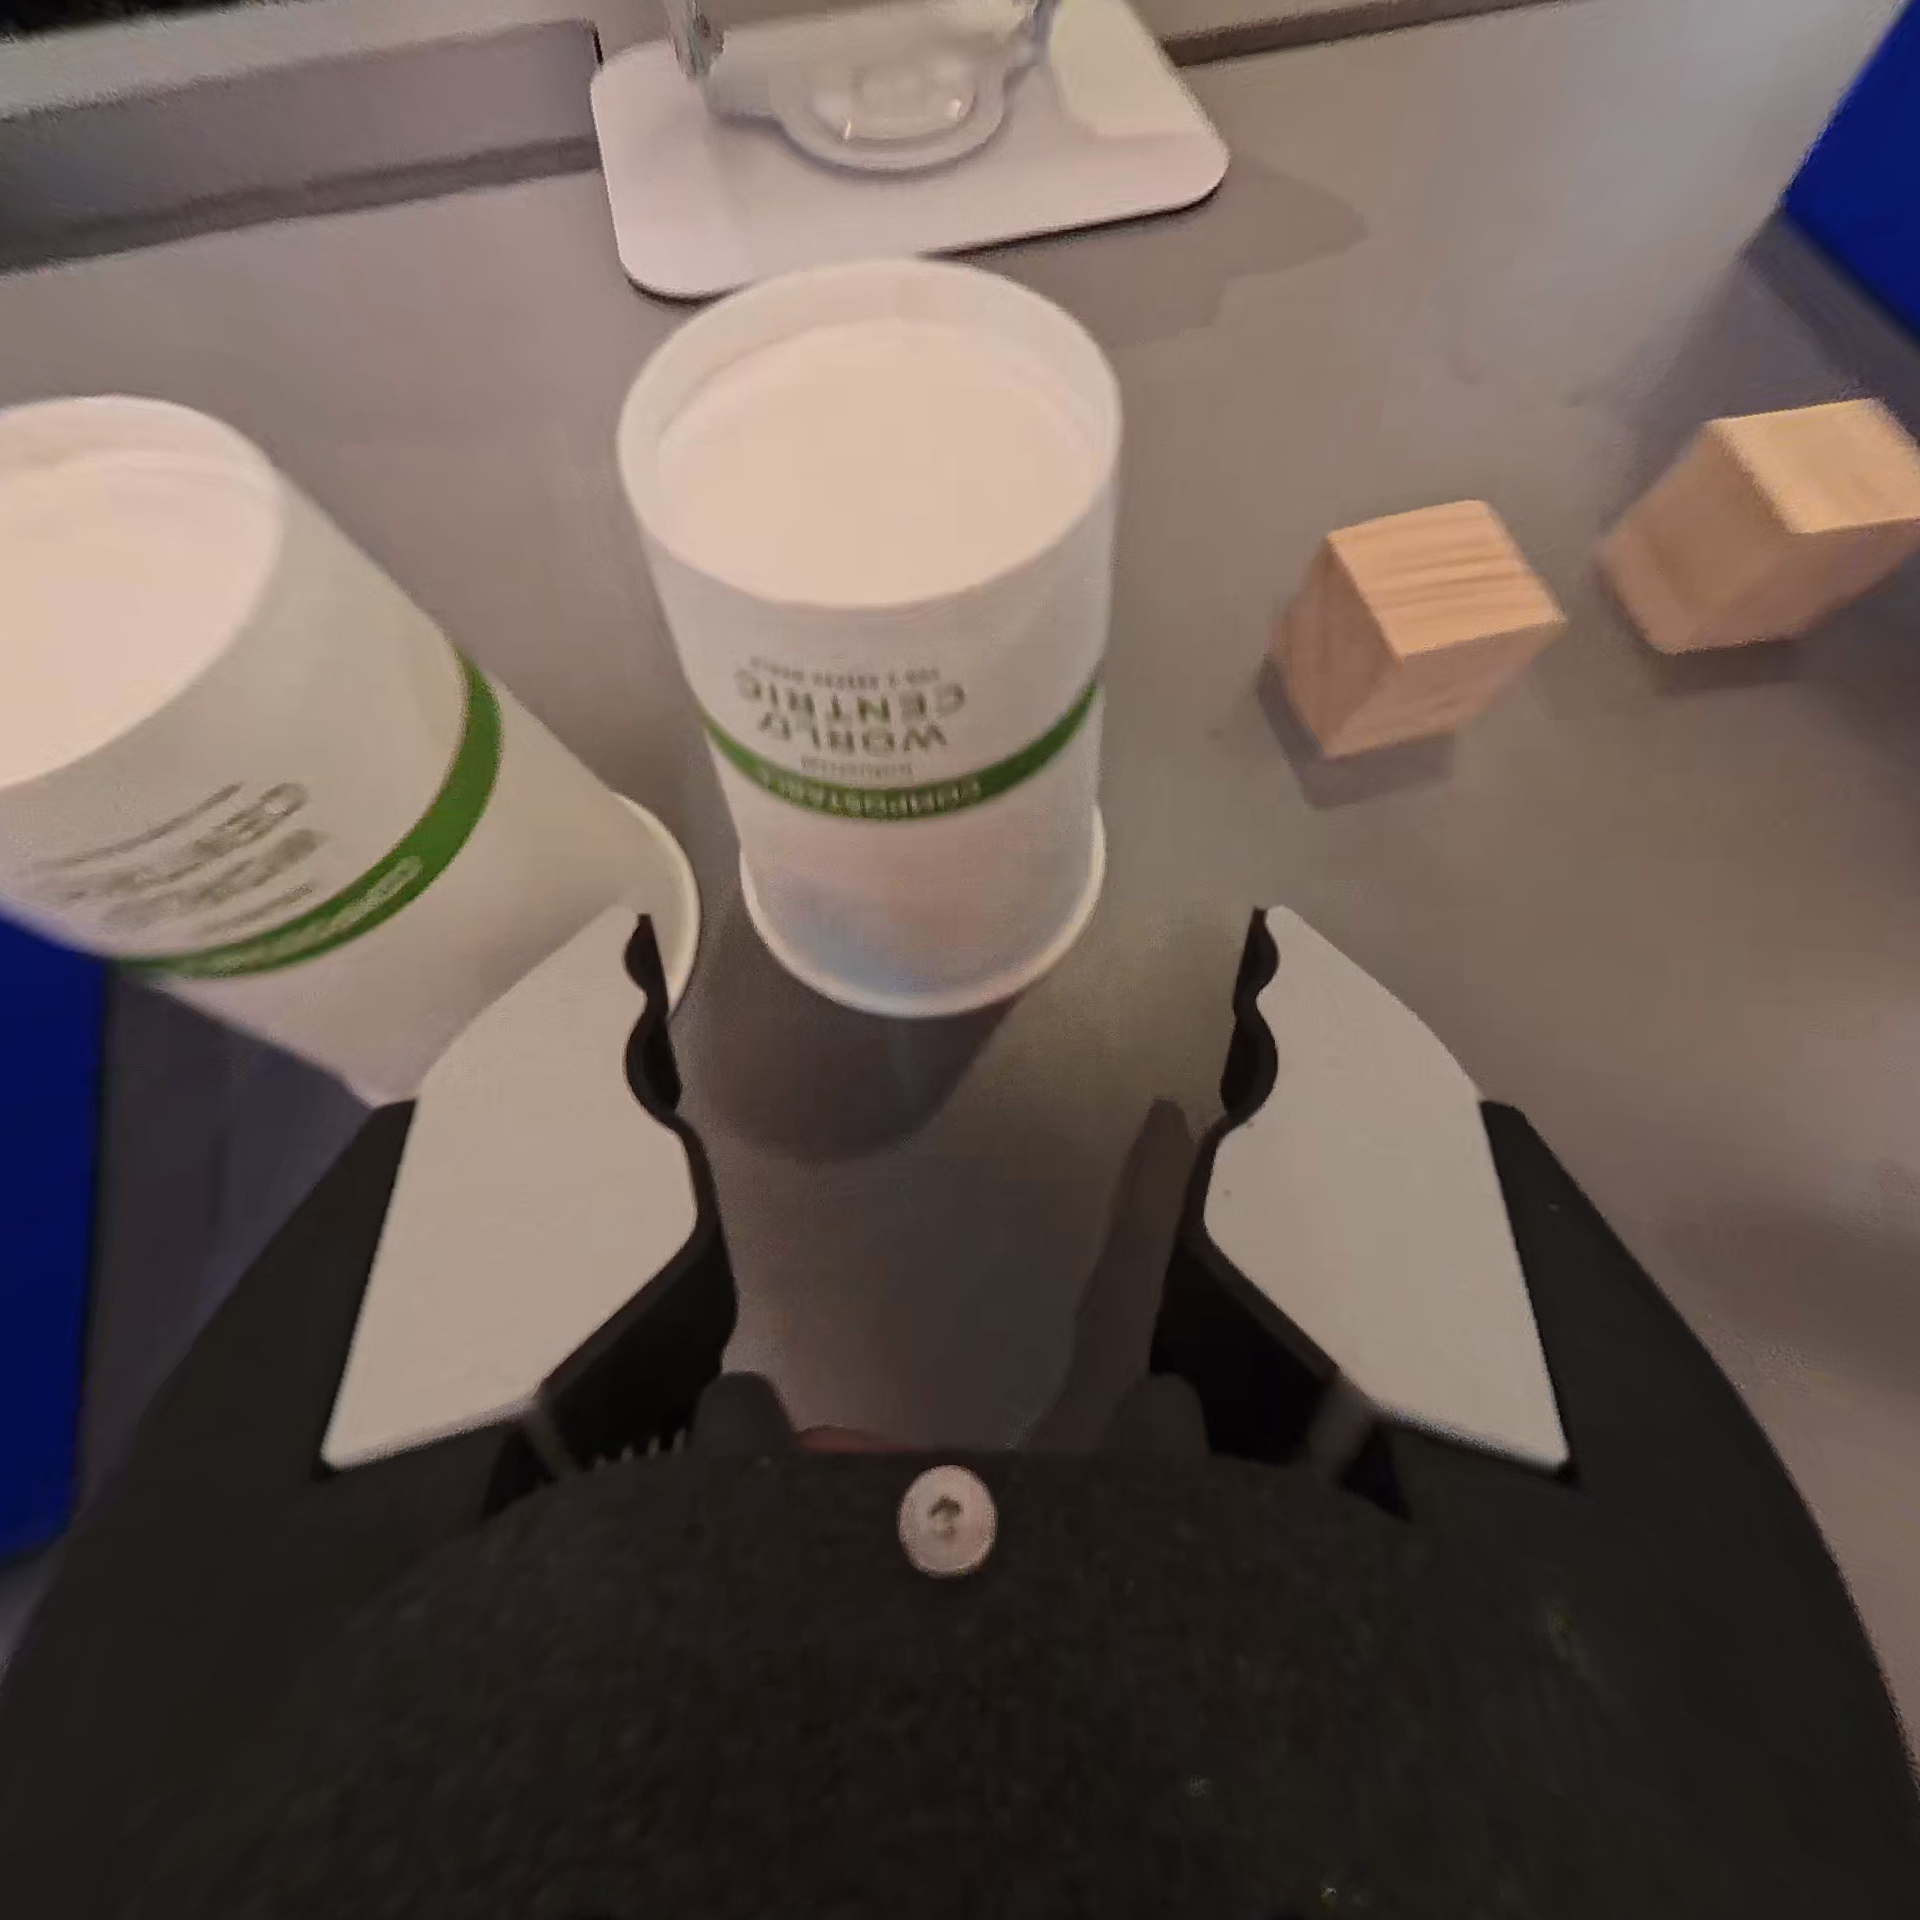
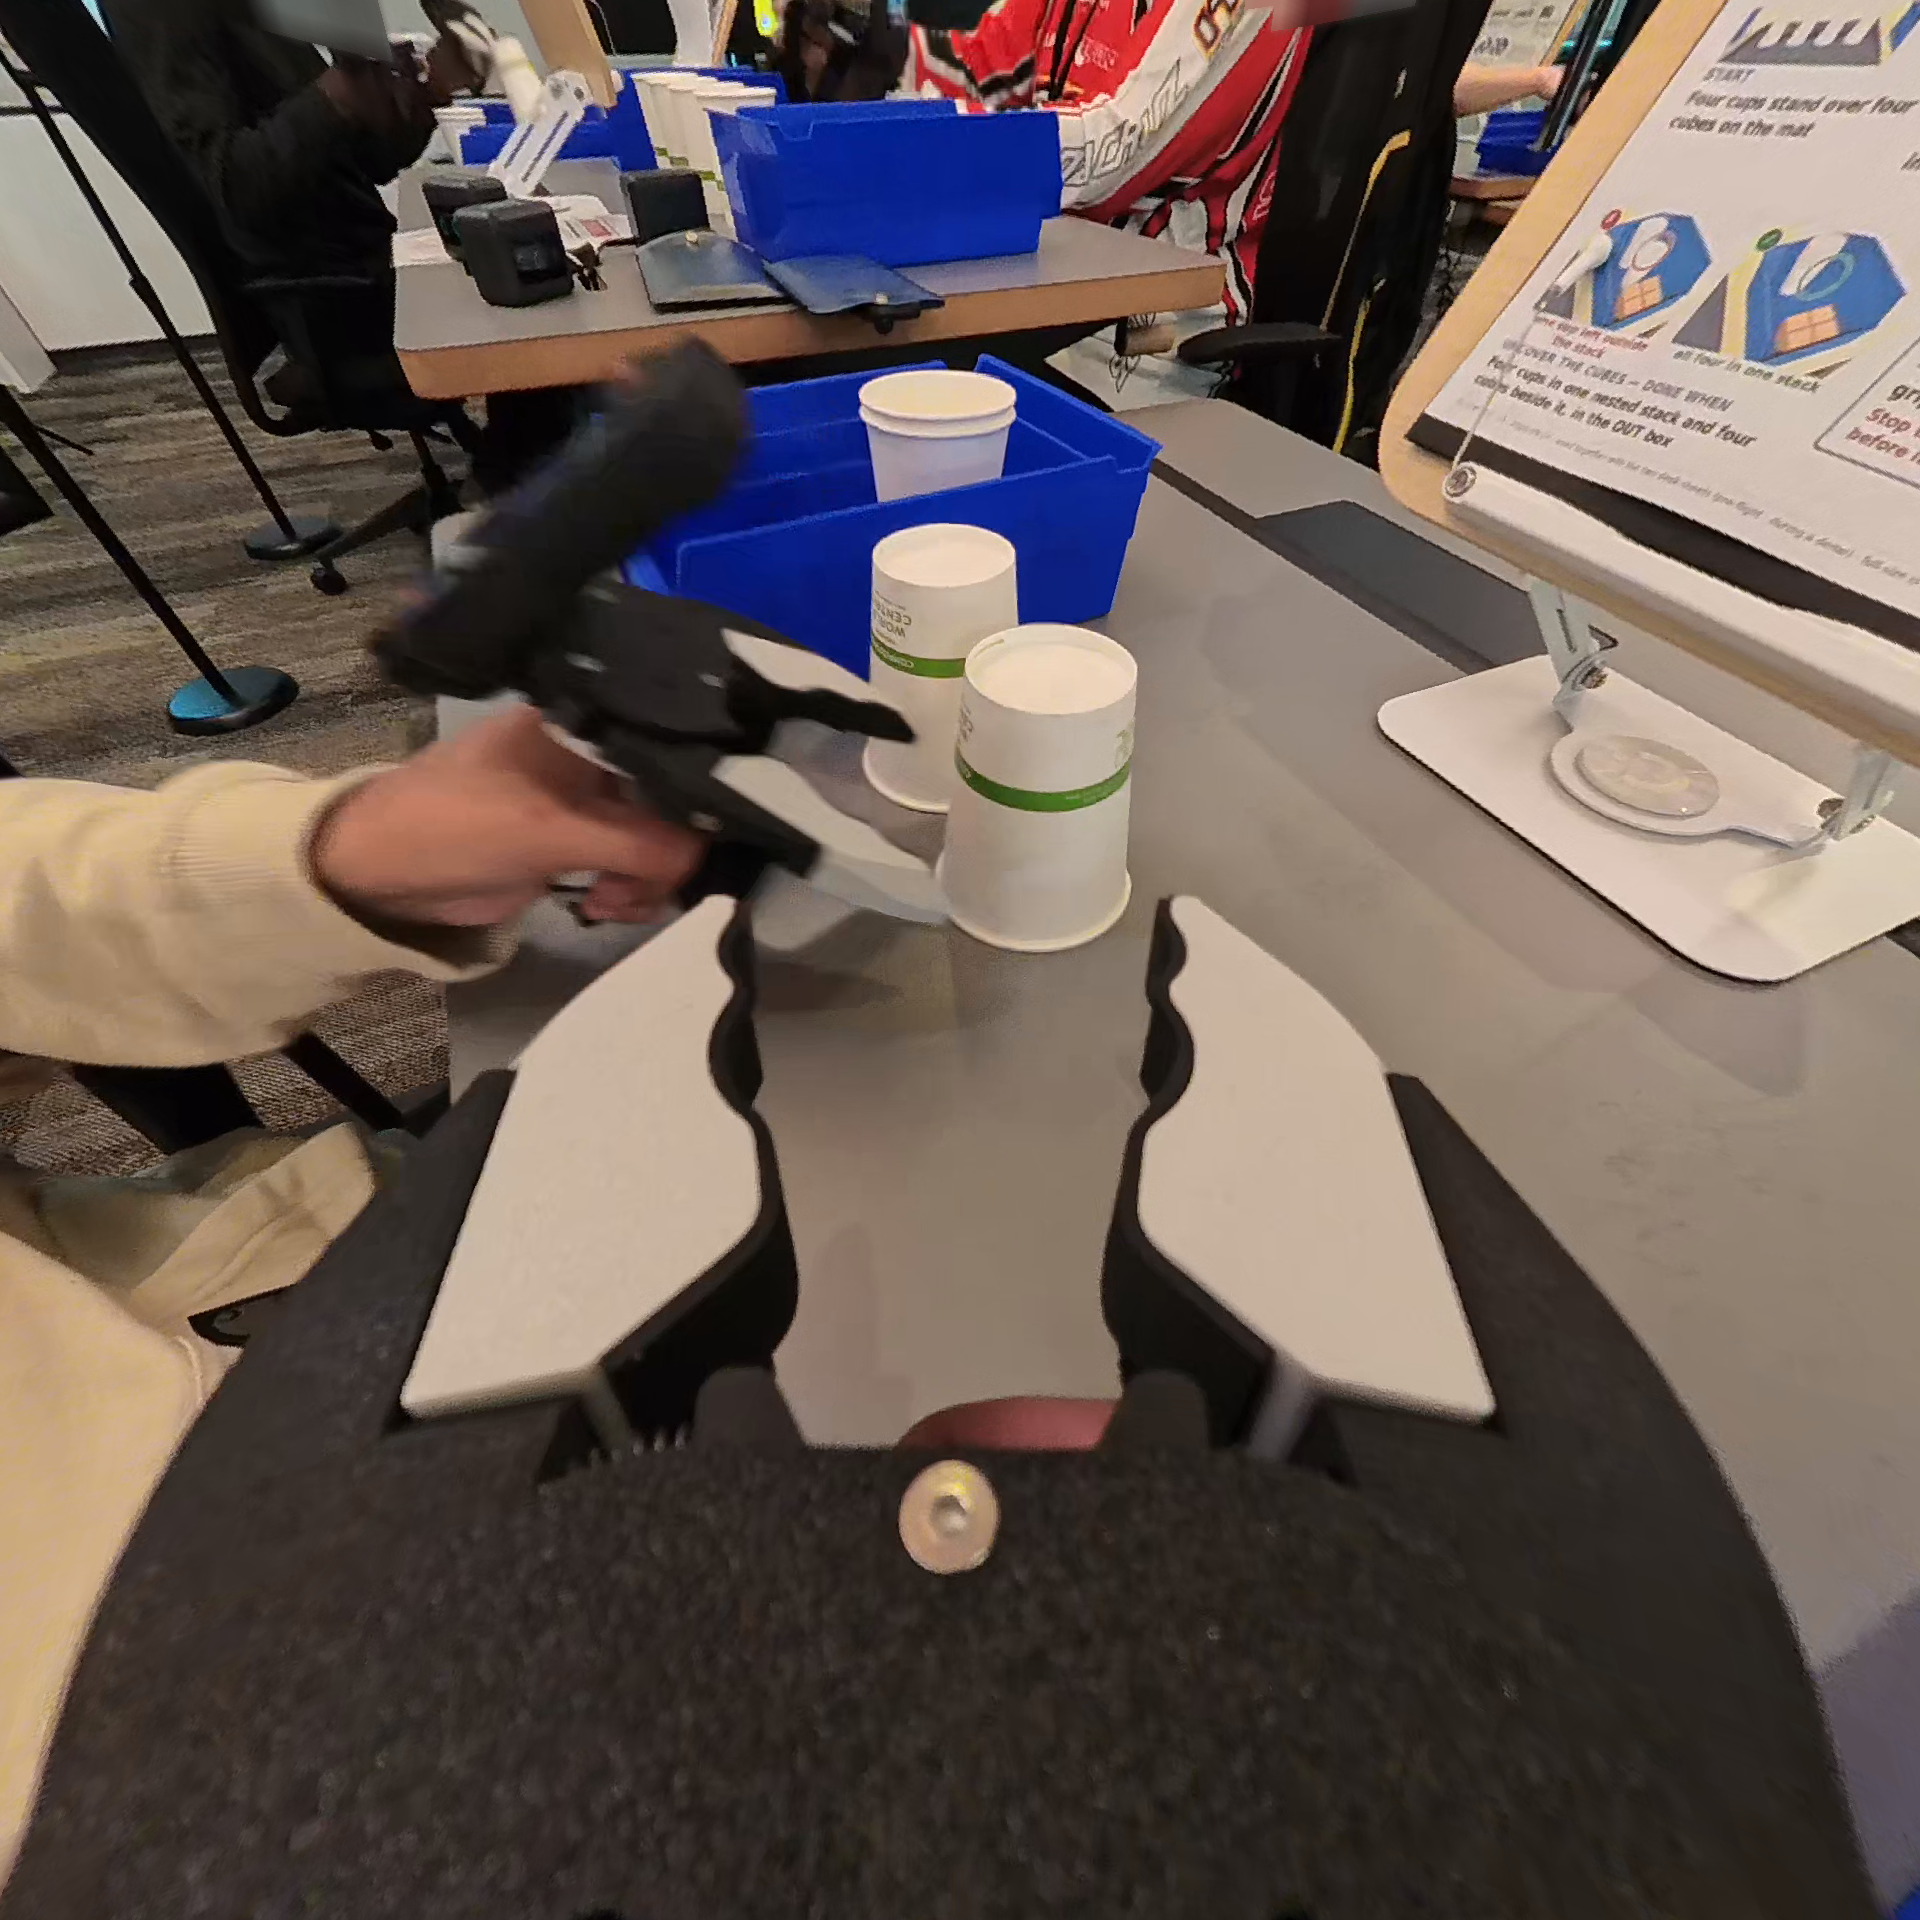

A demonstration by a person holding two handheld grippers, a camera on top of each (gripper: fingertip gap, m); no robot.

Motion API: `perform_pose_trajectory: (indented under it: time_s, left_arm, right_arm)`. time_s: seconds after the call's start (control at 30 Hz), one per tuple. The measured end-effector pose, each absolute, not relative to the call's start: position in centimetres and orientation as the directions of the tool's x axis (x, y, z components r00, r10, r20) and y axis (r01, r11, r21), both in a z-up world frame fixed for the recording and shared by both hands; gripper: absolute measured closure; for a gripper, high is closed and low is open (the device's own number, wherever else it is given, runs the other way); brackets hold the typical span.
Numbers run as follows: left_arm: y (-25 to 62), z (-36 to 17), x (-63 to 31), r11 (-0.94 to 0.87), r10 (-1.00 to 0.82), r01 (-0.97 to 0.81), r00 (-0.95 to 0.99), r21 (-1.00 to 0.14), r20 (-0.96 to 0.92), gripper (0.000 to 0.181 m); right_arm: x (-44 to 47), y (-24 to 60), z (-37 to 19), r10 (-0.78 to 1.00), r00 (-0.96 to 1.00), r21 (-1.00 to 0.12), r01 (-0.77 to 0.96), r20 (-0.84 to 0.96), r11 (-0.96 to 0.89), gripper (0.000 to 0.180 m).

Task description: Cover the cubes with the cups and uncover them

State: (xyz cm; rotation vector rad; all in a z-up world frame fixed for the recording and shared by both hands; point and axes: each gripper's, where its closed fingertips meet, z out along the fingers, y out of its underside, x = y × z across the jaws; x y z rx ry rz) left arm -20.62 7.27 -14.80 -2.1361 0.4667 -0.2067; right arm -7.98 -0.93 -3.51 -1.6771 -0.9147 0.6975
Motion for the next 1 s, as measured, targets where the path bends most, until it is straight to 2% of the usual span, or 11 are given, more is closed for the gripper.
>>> perform_pose_trajectory:
  time_s: [0.03, 0.17, 0.3, 0.4, 0.53, 0.63, 0.7, 0.77, 0.87, 0.93, 1.0]
  left_arm:
    - [5.8, -13.7, -20.9, -0.488, -0.421, -0.250, 0.907, -0.836, -0.025, 0.077]
    - [-0.6, -10.3, -22.1, -0.391, -0.524, -0.218, 0.851, -0.894, 0.022, 0.080]
    - [-2.7, -8.9, -26.4, -0.244, -0.444, -0.138, 0.896, -0.960, -0.016, 0.098]
    - [-3.0, -9.4, -27.9, -0.249, -0.418, -0.094, 0.908, -0.964, 0.019, 0.100]
    - [-3.0, -10.8, -27.8, -0.317, -0.446, -0.085, 0.892, -0.945, 0.069, 0.100]
    - [-4.4, -12.5, -25.2, -0.362, -0.648, -0.243, 0.760, -0.900, 0.056, 0.112]
    - [-5.4, -10.9, -24.3, -0.343, -0.757, -0.286, 0.648, -0.895, 0.083, 0.112]
    - [-5.3, -7.9, -25.0, -0.299, -0.829, -0.362, 0.557, -0.883, 0.052, 0.120]
    - [0.3, -3.0, -30.0, -0.196, -0.776, -0.569, 0.588, -0.798, -0.228, 0.124]
    - [5.1, -1.7, -34.4, -0.163, -0.734, -0.752, 0.525, -0.638, -0.432, 0.130]
    - [10.7, -2.0, -39.2, -0.225, -0.686, -0.866, 0.466, -0.446, -0.558, 0.136]
  right_arm:
    - [-7.8, -0.9, -3.7, 0.840, 0.542, -0.961, 0.227, -0.013, -0.161, 0.107]
    - [-8.1, -1.1, -5.7, 0.802, 0.576, -0.950, 0.132, -0.159, -0.283, 0.108]
    - [-8.2, -3.7, -9.6, 0.701, 0.665, -0.937, 0.004, -0.259, -0.350, 0.112]
    - [-8.1, -5.9, -10.5, 0.671, 0.657, -0.923, -0.109, -0.345, -0.368, 0.112]
    - [-7.9, -7.1, -9.5, 0.688, 0.655, -0.940, -0.105, -0.312, -0.326, 0.112]
    - [-7.9, -7.1, -9.4, 0.693, 0.665, -0.948, -0.076, -0.280, -0.310, 0.112]
    - [-8.1, -7.4, -9.4, 0.701, 0.649, -0.944, -0.085, -0.296, -0.320, 0.112]
    - [-8.3, -7.8, -9.5, 0.715, 0.630, -0.941, -0.077, -0.302, -0.329, 0.112]
    - [-8.2, -8.0, -9.5, 0.722, 0.642, -0.952, -0.041, -0.257, -0.302, 0.114]
    - [-8.0, -8.0, -9.4, 0.727, 0.649, -0.960, -0.019, -0.223, -0.278, 0.120]
    - [-7.8, -8.0, -9.3, 0.725, 0.653, -0.962, -0.020, -0.218, -0.271, 0.121]
